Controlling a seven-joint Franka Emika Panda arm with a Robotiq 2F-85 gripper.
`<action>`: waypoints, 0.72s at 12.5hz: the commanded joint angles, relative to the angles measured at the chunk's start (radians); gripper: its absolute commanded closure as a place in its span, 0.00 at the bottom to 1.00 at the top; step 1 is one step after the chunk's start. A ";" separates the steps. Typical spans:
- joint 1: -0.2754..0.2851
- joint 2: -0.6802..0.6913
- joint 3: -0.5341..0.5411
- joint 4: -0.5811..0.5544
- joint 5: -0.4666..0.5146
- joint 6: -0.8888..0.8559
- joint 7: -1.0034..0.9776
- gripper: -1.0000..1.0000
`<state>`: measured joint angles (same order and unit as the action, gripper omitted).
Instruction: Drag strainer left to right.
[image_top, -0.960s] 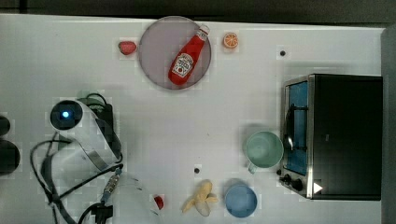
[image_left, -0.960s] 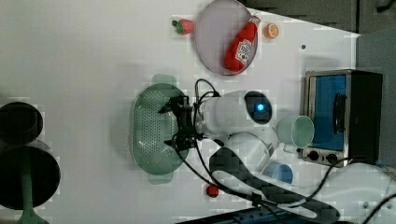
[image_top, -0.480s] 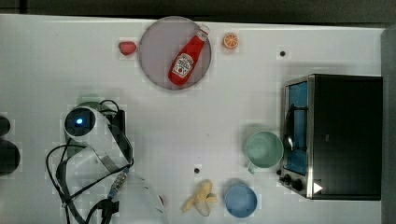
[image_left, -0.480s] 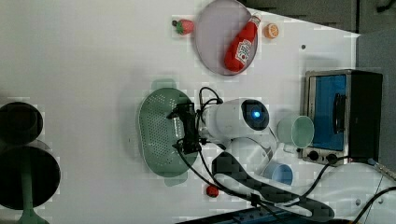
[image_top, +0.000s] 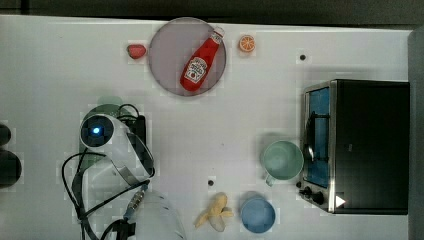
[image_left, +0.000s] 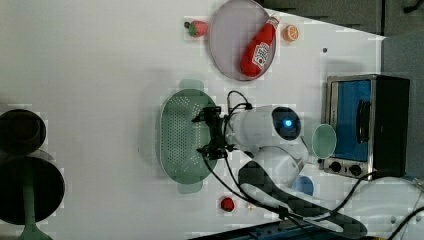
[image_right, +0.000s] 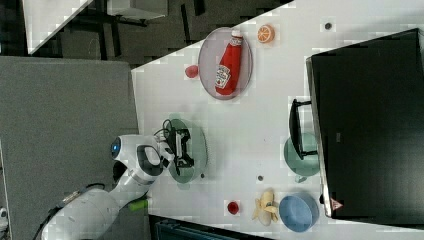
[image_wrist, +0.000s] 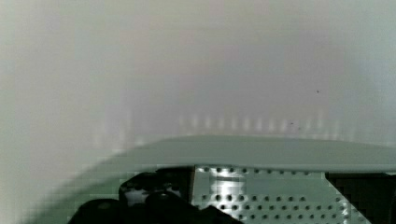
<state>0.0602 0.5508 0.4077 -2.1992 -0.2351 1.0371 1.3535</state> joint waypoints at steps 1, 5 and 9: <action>-0.047 -0.048 -0.032 -0.028 0.004 0.022 0.022 0.00; -0.103 -0.108 -0.058 -0.105 0.004 0.030 -0.074 0.00; -0.156 -0.129 -0.098 -0.134 0.004 0.032 -0.156 0.00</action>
<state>-0.0717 0.4453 0.3142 -2.3262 -0.2126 1.0830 1.2891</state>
